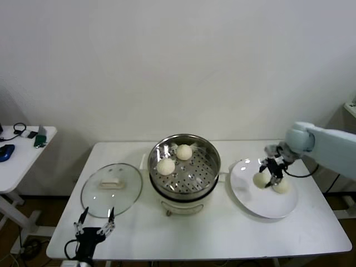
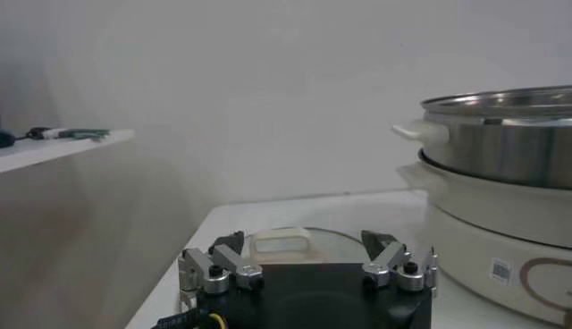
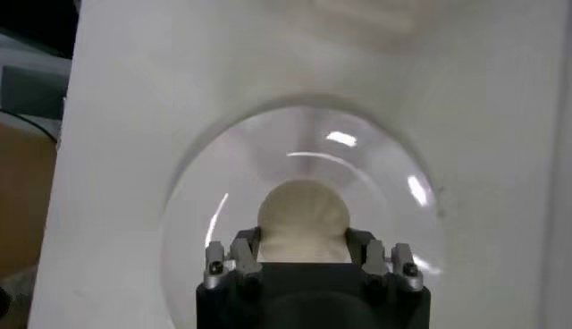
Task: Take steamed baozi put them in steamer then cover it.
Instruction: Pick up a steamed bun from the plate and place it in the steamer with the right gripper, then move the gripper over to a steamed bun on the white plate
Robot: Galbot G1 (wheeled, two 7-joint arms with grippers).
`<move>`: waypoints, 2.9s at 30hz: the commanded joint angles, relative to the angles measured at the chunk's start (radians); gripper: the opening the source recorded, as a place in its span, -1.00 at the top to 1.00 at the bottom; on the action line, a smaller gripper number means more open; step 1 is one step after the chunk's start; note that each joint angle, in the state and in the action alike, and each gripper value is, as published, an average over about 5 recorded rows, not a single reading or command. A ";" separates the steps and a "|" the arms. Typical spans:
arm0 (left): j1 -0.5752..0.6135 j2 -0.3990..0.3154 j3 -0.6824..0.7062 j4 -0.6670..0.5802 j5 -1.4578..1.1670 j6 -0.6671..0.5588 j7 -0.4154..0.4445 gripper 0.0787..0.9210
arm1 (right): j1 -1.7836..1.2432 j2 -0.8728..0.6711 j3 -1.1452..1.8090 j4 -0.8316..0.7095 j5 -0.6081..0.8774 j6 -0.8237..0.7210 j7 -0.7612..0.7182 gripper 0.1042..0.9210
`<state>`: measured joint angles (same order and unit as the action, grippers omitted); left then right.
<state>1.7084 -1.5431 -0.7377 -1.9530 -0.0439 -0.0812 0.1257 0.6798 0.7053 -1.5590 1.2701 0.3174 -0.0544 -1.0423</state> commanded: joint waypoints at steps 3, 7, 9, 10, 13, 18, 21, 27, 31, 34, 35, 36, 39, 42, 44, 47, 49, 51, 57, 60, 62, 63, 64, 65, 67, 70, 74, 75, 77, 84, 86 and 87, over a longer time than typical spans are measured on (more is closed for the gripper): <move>-0.005 -0.006 -0.001 -0.003 0.009 0.002 0.000 -0.77 | 0.495 0.209 -0.025 0.134 0.033 0.281 -0.073 -0.33; -0.004 -0.010 -0.002 -0.007 0.009 0.002 0.000 -0.77 | 0.488 0.243 0.010 0.305 -0.002 0.328 -0.043 -0.32; -0.001 -0.011 -0.004 -0.010 0.007 0.001 0.000 -0.77 | 0.455 0.255 0.010 0.385 -0.059 0.342 -0.024 -0.32; 0.000 -0.010 -0.005 -0.010 0.007 0.001 0.000 -0.77 | 0.436 0.262 0.009 0.412 -0.087 0.348 -0.017 -0.32; 0.002 -0.009 -0.008 -0.011 0.005 0.000 0.000 -0.77 | 0.351 0.289 -0.002 0.463 -0.182 0.371 0.018 -0.32; 0.000 -0.010 -0.012 -0.014 0.003 0.001 -0.001 -0.77 | 0.199 0.344 -0.001 0.433 -0.344 0.397 0.072 -0.32; 0.000 -0.011 -0.013 -0.012 0.002 0.000 -0.001 -0.77 | 0.131 0.377 0.004 0.395 -0.388 0.394 0.097 -0.32; 0.000 -0.011 -0.018 0.000 0.000 -0.004 -0.004 -0.77 | -0.003 0.418 0.026 0.316 -0.470 0.391 0.131 -0.32; 0.000 -0.009 -0.022 0.002 -0.001 -0.004 -0.004 -0.77 | -0.057 0.432 0.033 0.284 -0.494 0.390 0.137 -0.32; -0.002 -0.010 -0.022 0.004 -0.001 -0.004 -0.004 -0.77 | -0.085 0.441 0.041 0.259 -0.508 0.392 0.146 -0.32; -0.003 -0.011 -0.022 0.004 0.000 -0.003 -0.004 -0.77 | -0.092 0.444 0.044 0.251 -0.512 0.393 0.149 -0.32; -0.003 -0.012 -0.021 0.005 0.000 -0.003 -0.004 -0.77 | -0.101 0.448 0.049 0.240 -0.516 0.393 0.156 -0.32; -0.004 -0.015 -0.018 0.006 0.003 -0.003 -0.004 -0.77 | -0.124 0.462 0.070 0.203 -0.526 0.394 0.177 -0.32; -0.004 -0.016 -0.017 0.007 0.005 -0.003 -0.004 -0.77 | -0.139 0.477 0.089 0.169 -0.526 0.398 0.184 -0.33; -0.003 -0.016 -0.018 0.006 0.006 -0.002 -0.004 -0.77 | -0.136 0.483 0.094 0.158 -0.521 0.404 0.180 -0.34; -0.001 -0.015 -0.019 0.003 0.006 -0.002 -0.004 -0.77 | -0.118 0.484 0.094 0.153 -0.496 0.417 0.170 -0.35; -0.001 -0.015 -0.019 0.002 0.006 -0.002 -0.004 -0.77 | -0.098 0.480 0.094 0.153 -0.467 0.425 0.160 -0.40; -0.001 -0.015 -0.018 0.002 0.006 -0.002 -0.003 -0.77 | -0.068 0.470 0.096 0.152 -0.433 0.435 0.145 -0.48; 0.001 -0.014 -0.017 0.003 0.006 -0.002 -0.003 -0.77 | 0.099 0.411 0.086 0.096 -0.247 0.482 0.019 -0.74; 0.001 -0.013 -0.016 0.002 0.008 -0.002 -0.003 -0.77 | 0.211 0.375 0.033 0.030 -0.083 0.486 -0.067 -0.76; -0.001 -0.013 -0.016 0.001 0.009 -0.001 -0.002 -0.77 | 0.272 0.343 -0.010 -0.034 0.020 0.458 -0.125 -0.76; -0.001 -0.013 -0.015 0.001 0.009 -0.001 -0.002 -0.77 | 0.293 0.327 -0.030 -0.069 0.059 0.435 -0.149 -0.76; -0.002 -0.013 -0.015 0.000 0.009 -0.001 -0.002 -0.77 | 0.307 0.307 -0.056 -0.112 0.087 0.411 -0.167 -0.76; -0.003 -0.013 -0.015 -0.001 0.008 0.000 -0.002 -0.77 | 0.318 0.284 -0.087 -0.159 0.105 0.386 -0.184 -0.76; -0.005 -0.012 -0.014 -0.003 0.006 0.001 -0.002 -0.77 | 0.321 0.239 -0.152 -0.233 0.119 0.345 -0.197 -0.76; -0.010 -0.011 -0.014 -0.001 0.001 0.001 -0.002 -0.77 | 0.282 0.144 -0.222 -0.276 0.085 0.285 -0.178 -0.76; -0.018 -0.011 -0.015 0.005 -0.004 0.000 -0.001 -0.77 | 0.166 0.000 -0.178 -0.247 0.004 0.197 -0.108 -0.76; -0.019 -0.012 -0.015 0.007 -0.005 0.000 -0.001 -0.77 | 0.126 -0.029 -0.146 -0.241 -0.016 0.177 -0.095 -0.76; -0.021 -0.013 -0.015 0.009 -0.005 0.001 0.000 -0.77 | 0.036 -0.068 -0.068 -0.245 -0.060 0.153 -0.078 -0.76; -0.018 -0.018 -0.023 0.014 0.000 0.004 0.002 -0.77 | -0.276 -0.094 0.184 -0.324 -0.218 0.145 -0.056 -0.76; -0.017 -0.019 -0.026 0.018 0.001 0.004 0.001 -0.77 | -0.335 -0.086 0.234 -0.343 -0.250 0.146 -0.049 -0.76; -0.016 -0.020 -0.027 0.020 0.001 0.004 0.001 -0.77 | -0.360 -0.081 0.253 -0.351 -0.263 0.146 -0.046 -0.76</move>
<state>1.6906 -1.5604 -0.7609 -1.9396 -0.0437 -0.0782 0.1274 0.6288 0.7256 -1.5250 1.0208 0.1847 0.1573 -1.1060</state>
